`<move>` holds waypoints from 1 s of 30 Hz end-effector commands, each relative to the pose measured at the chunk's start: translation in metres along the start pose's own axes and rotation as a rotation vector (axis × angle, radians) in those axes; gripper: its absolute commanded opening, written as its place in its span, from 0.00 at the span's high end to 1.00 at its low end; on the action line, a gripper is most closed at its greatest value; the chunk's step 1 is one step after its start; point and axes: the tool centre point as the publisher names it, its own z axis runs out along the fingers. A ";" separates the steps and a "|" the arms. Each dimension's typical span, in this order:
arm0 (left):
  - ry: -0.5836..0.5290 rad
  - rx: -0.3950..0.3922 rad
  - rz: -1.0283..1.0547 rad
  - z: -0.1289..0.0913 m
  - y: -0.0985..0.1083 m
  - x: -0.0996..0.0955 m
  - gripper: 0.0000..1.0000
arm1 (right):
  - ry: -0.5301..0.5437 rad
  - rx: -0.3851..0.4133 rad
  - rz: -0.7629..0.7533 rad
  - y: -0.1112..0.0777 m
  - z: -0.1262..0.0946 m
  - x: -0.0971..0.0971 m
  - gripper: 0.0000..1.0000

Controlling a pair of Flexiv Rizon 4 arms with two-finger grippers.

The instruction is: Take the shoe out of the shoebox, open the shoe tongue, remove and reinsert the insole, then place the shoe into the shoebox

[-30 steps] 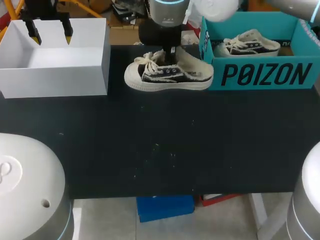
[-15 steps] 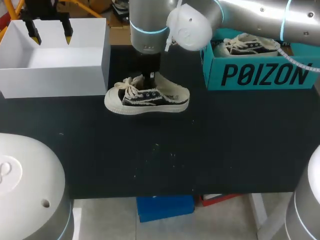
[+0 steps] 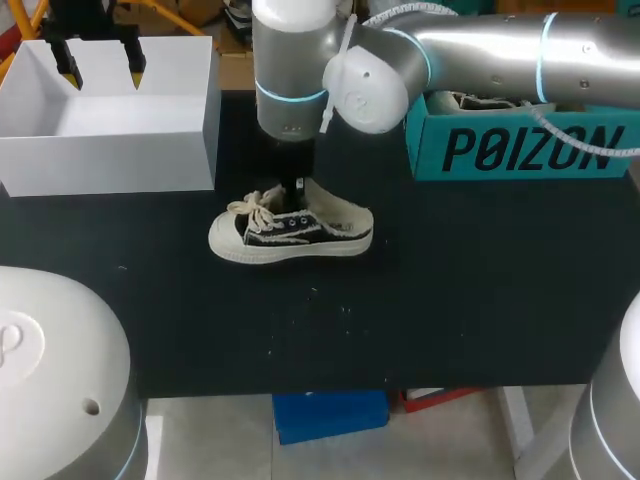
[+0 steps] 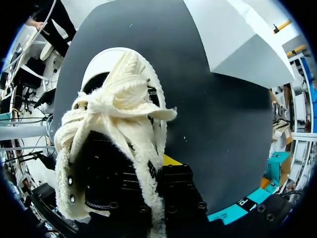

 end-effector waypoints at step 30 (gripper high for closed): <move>-0.003 -0.002 -0.002 -0.001 0.001 0.001 0.00 | 0.033 0.058 0.085 -0.002 -0.017 0.002 0.00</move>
